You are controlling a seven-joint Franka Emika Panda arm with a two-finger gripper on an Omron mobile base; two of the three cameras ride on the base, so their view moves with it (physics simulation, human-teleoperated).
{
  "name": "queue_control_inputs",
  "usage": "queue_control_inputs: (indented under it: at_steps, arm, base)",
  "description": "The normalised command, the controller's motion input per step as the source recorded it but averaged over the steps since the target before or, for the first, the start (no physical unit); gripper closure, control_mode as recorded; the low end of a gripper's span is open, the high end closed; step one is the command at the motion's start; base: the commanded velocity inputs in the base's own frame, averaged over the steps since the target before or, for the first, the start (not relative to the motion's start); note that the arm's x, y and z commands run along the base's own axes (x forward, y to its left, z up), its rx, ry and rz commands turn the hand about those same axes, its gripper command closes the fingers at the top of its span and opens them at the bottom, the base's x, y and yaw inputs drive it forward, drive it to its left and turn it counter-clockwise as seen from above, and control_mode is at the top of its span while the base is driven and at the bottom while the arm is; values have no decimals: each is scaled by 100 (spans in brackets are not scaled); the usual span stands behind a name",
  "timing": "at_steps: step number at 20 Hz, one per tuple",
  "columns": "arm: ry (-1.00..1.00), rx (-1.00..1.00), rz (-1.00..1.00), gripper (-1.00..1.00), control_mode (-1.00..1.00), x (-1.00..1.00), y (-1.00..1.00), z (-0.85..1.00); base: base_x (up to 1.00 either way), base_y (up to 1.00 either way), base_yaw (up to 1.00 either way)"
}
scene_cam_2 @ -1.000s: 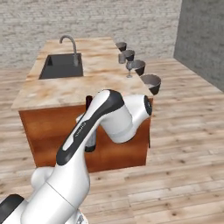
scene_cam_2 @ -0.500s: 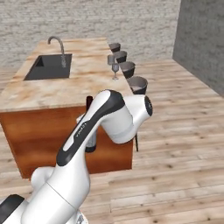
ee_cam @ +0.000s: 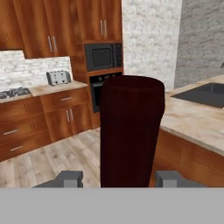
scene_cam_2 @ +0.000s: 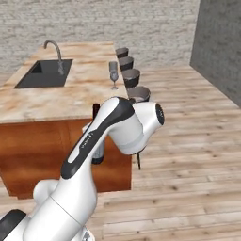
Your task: There is a wine glass and glass cup on the dining counter. Place the wine bottle next to the wine glass and the juice bottle next to the glass cup.
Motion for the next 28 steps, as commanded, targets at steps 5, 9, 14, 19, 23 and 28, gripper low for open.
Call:
queue_control_inputs:
  at_steps: [5,9,14,19,23,28]
  arm:
    - [0,0,0,100,100,0,0,0]
    - [0,0,0,100,100,0,0,0]
    - [0,0,0,100,100,0,0,0]
    - [0,0,0,100,100,0,0,0]
    - [0,0,0,100,100,0,0,0]
    - [0,0,0,100,100,0,0,0]
  base:
    - [57,-46,10]
    - [58,-46,10]
    - [53,-50,8]
    - [51,-48,12]
    - [51,-47,13]
    - [52,-44,17]
